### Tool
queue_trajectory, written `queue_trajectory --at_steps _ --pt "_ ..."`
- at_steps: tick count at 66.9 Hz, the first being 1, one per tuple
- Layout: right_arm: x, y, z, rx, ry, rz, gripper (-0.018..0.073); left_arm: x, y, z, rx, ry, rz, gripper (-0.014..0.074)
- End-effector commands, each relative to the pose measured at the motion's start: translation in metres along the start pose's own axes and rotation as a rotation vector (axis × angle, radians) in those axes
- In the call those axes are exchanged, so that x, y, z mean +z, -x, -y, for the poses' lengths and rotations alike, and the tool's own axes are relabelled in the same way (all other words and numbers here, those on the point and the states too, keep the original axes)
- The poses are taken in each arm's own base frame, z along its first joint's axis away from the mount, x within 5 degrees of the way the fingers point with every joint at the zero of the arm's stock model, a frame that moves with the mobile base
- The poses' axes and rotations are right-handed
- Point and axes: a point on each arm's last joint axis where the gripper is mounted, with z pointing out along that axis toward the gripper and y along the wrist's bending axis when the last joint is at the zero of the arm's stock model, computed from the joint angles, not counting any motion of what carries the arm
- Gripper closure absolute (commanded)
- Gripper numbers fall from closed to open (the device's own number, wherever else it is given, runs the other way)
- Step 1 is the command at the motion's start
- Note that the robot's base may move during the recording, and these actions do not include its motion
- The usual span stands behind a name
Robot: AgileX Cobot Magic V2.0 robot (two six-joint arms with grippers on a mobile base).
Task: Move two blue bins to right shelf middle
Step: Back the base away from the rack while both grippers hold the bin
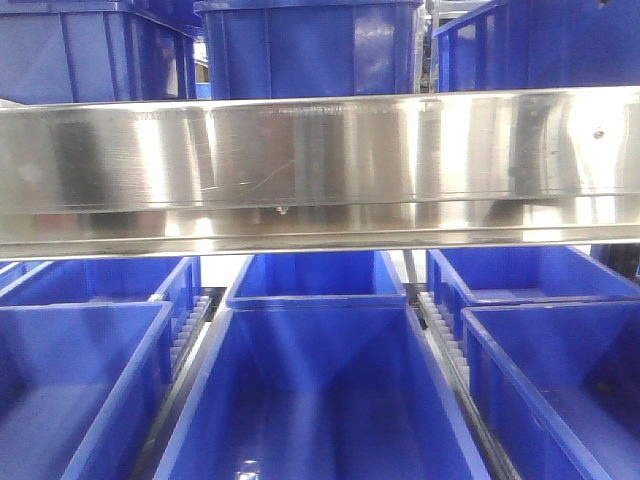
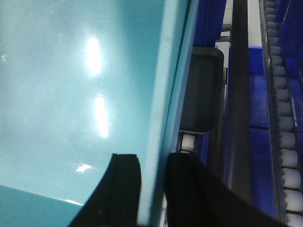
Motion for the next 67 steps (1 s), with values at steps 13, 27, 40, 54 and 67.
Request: queue_trajectory --at_steps 13,27,40,54,67 --pt "-0.015 0.008 -0.009 -0.007 0.078 0.101 0.0726 -0.018 0.012 0.013 -0.016 -0.092 0.139 0.0707" --pt "-0.010 0.008 -0.009 -0.006 0.077 0.092 0.0726 -0.017 0.012 0.013 -0.016 -0.092 0.137 0.0707" --pt "0.008 0.008 -0.008 -0.003 0.072 0.068 0.0726 -0.017 0.012 0.013 -0.016 -0.092 0.137 0.0707" --pt "0.018 0.008 -0.007 0.000 0.071 0.066 0.0726 -0.017 0.012 0.013 -0.016 -0.092 0.137 0.0707" --pt "0.019 0.009 -0.007 0.000 0.073 0.071 0.0726 -0.017 0.012 0.013 -0.016 -0.092 0.137 0.0707"
